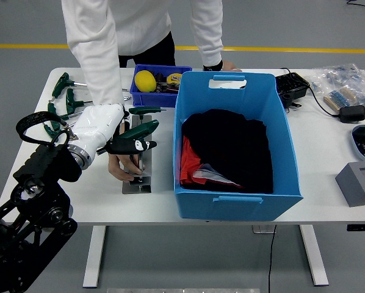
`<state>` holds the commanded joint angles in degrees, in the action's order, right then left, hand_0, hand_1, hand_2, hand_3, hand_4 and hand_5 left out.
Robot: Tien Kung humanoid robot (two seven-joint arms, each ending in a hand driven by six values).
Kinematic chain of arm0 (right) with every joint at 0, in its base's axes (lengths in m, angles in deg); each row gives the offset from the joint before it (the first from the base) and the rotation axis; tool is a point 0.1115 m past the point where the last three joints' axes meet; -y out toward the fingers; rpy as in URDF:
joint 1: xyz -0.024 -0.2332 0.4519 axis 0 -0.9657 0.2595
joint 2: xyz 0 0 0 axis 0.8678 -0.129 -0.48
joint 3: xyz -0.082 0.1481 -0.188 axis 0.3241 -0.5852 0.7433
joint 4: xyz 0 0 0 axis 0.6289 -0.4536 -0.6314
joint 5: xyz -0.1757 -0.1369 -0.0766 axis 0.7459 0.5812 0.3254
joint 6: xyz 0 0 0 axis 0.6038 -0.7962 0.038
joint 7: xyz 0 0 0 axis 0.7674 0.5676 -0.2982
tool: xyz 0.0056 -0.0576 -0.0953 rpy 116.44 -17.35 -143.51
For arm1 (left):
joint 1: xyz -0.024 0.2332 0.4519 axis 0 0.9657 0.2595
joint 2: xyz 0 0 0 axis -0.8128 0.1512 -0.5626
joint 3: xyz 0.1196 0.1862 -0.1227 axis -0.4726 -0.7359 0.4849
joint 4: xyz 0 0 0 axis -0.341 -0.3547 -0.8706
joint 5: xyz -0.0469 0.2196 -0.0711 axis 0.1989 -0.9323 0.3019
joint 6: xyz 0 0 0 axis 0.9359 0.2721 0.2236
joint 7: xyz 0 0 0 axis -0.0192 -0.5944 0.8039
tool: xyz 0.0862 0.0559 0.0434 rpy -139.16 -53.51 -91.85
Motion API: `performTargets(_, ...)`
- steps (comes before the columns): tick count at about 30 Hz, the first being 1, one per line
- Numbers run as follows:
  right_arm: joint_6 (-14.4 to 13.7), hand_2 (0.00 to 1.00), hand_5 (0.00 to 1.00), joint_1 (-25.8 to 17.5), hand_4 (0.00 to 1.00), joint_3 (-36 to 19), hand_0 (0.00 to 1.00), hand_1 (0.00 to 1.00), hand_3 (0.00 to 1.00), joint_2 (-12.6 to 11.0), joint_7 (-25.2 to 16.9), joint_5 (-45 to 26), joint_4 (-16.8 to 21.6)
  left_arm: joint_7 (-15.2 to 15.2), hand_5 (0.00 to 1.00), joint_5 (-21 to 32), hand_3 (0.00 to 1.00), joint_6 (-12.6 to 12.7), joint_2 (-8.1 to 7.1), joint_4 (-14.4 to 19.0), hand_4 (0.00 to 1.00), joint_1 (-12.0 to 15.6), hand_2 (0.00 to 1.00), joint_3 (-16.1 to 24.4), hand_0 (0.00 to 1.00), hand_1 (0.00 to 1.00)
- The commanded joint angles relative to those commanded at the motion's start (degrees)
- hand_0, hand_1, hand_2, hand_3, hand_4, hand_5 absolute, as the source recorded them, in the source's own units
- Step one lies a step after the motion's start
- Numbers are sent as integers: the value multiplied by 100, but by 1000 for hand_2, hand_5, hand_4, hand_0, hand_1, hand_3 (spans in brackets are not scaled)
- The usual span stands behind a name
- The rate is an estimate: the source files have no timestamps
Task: Lift tool from toolbox,place it in box,lift tool from toolbox,place it in box
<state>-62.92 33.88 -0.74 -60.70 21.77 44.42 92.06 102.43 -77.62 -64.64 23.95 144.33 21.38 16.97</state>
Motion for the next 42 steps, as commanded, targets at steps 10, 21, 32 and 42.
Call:
performTargets(10,8,727,760,8,834,9,690,650,592,1,-7,-35,0,114,666,0,436,-133,-35,0,998,-47,259,6,347,302)
performTargets(21,12,727,758,24,831,18,690,650,591,1,-16,-65,0,305,682,0,475,-465,-61,0,998,-68,296,10,346,296)
performTargets(32,11,726,757,28,831,27,690,650,591,-2,-13,-63,0,366,681,0,389,-515,-88,0,998,-119,241,-33,334,232)
performTargets(42,5,726,757,35,831,-14,690,650,591,1,0,-20,0,285,687,0,231,-266,-84,0,998,-141,148,-87,270,129)
